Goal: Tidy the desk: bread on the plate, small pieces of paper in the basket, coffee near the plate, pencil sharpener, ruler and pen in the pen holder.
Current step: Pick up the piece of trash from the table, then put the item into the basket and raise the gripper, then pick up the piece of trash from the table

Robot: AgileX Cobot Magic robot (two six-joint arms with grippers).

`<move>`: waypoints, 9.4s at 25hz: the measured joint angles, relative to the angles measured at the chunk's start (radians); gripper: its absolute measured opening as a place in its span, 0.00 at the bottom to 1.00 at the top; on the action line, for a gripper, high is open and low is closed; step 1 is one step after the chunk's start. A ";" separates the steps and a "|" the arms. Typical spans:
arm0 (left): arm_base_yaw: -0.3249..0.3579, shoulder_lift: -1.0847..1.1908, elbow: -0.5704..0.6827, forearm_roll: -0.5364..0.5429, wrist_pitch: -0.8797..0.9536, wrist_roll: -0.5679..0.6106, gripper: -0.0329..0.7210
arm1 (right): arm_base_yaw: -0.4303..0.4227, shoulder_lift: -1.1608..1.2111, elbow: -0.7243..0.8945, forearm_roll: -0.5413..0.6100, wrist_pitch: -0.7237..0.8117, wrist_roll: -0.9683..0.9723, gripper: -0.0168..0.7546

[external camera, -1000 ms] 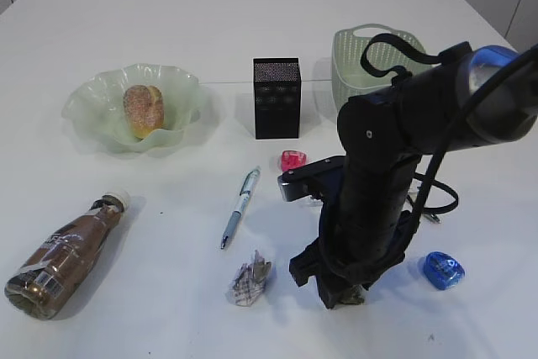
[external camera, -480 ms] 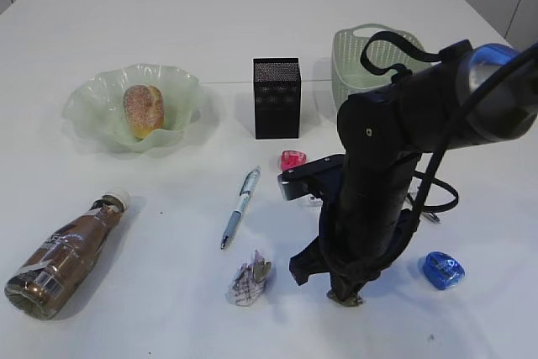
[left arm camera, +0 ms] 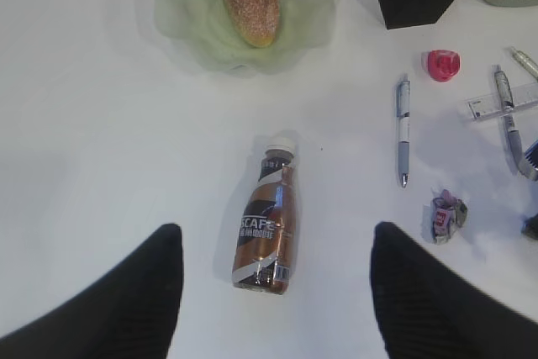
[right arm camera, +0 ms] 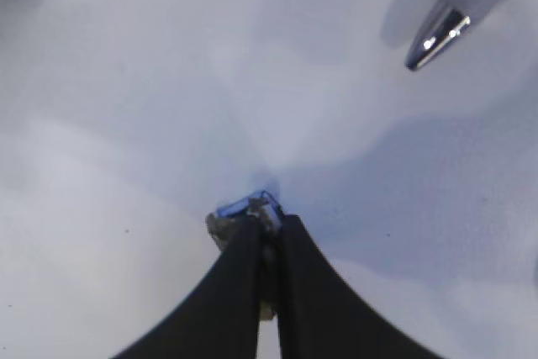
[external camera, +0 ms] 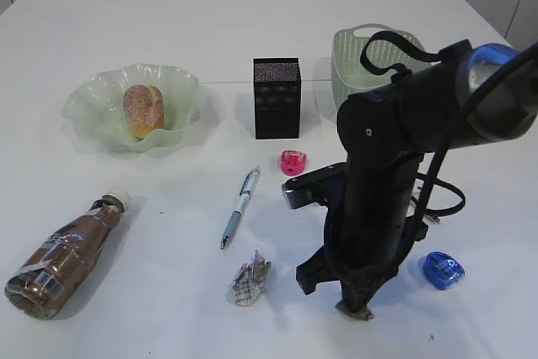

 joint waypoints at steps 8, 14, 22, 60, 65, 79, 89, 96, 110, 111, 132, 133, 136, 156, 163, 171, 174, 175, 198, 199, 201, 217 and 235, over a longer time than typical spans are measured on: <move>0.000 0.000 0.000 0.000 0.000 0.000 0.68 | 0.000 0.000 -0.004 0.000 0.061 0.004 0.04; 0.000 0.000 0.000 0.000 0.000 0.000 0.67 | 0.000 0.002 -0.060 0.002 0.161 0.012 0.04; 0.000 0.000 0.000 0.000 0.000 0.000 0.67 | 0.000 0.002 -0.224 0.002 0.292 0.020 0.04; 0.000 0.000 0.000 0.000 0.000 0.000 0.66 | -0.266 0.059 -0.930 -0.207 0.240 0.157 0.04; 0.000 0.000 0.000 0.000 0.000 0.000 0.66 | -0.286 0.116 -0.944 -0.220 0.152 0.178 0.04; 0.000 0.000 0.000 0.000 0.000 0.000 0.66 | -0.369 0.321 -1.118 -0.229 0.097 0.206 0.04; 0.000 0.000 0.000 0.000 0.000 0.000 0.65 | -0.414 0.407 -1.163 -0.204 0.048 0.213 0.04; 0.000 0.000 0.002 0.000 0.000 0.000 0.65 | -0.414 0.431 -1.175 -0.188 0.016 0.213 0.04; 0.000 0.000 0.002 -0.002 0.000 0.000 0.65 | -0.414 0.431 -1.175 -0.195 0.031 0.213 0.39; 0.000 0.000 0.002 -0.002 0.000 0.000 0.65 | -0.414 0.431 -1.175 -0.195 0.037 0.213 0.44; 0.000 0.000 0.002 0.000 0.000 0.000 0.65 | -0.414 0.309 -1.312 -0.180 0.349 0.190 0.59; 0.000 0.000 0.002 0.000 0.000 0.000 0.65 | -0.414 0.298 -1.312 -0.165 0.350 0.183 0.59; 0.000 -0.004 0.002 0.000 0.000 0.000 0.65 | -0.414 0.265 -1.312 -0.093 0.353 0.151 0.59; 0.000 -0.053 0.002 -0.055 0.000 -0.007 0.65 | -0.286 -0.239 -0.650 0.029 0.354 -0.011 0.57; 0.000 -0.053 0.002 -0.064 0.000 -0.008 0.65 | -0.018 -0.280 -0.509 -0.008 0.350 -0.011 0.57; 0.000 -0.053 0.002 -0.077 0.000 -0.010 0.65 | 0.062 -0.252 -0.363 -0.023 0.348 -0.008 0.59; 0.000 -0.053 0.002 -0.078 0.000 -0.010 0.65 | 0.063 -0.217 -0.352 -0.023 0.344 0.002 0.64; 0.000 -0.053 0.002 -0.080 0.000 -0.010 0.65 | 0.065 -0.202 -0.350 -0.023 0.344 0.006 0.66; 0.000 -0.053 0.002 -0.085 0.000 -0.010 0.65 | 0.137 0.041 -0.350 0.004 0.171 -0.006 0.71; 0.000 -0.053 0.002 -0.085 0.000 -0.010 0.65 | 0.137 0.055 -0.350 0.025 0.164 -0.011 0.71; 0.000 -0.053 0.002 -0.086 0.000 -0.010 0.65 | 0.137 0.057 -0.350 0.032 0.157 -0.022 0.71; 0.000 -0.053 0.002 -0.088 0.000 -0.010 0.65 | 0.139 0.071 -0.350 0.062 0.080 -0.017 0.78; 0.000 -0.053 0.002 -0.088 0.000 -0.010 0.65 | 0.139 0.146 -0.350 0.048 0.049 -0.008 0.79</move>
